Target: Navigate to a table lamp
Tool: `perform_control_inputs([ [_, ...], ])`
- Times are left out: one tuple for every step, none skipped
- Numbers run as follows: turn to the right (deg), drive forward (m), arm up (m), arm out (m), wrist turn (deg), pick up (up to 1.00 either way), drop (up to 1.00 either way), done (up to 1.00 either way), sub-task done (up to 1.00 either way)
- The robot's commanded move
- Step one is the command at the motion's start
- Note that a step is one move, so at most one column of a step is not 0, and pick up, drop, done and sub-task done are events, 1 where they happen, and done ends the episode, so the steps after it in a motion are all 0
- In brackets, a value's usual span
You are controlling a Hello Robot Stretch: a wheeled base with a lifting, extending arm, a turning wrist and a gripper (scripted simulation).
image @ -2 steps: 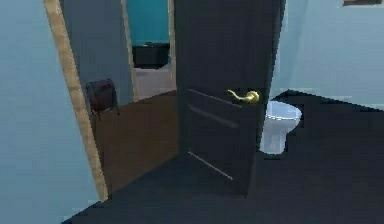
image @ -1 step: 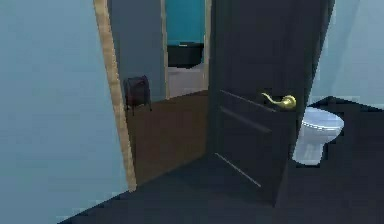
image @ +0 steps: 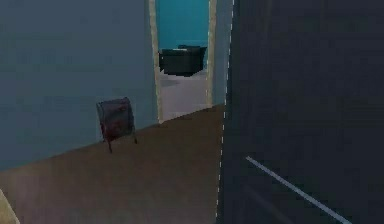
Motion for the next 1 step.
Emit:
perform_control_inputs([
  [-3.0, 0.00, 0.00, 0.00, 0.0, 0.00, 0.00, 0.00, 0.00],
])
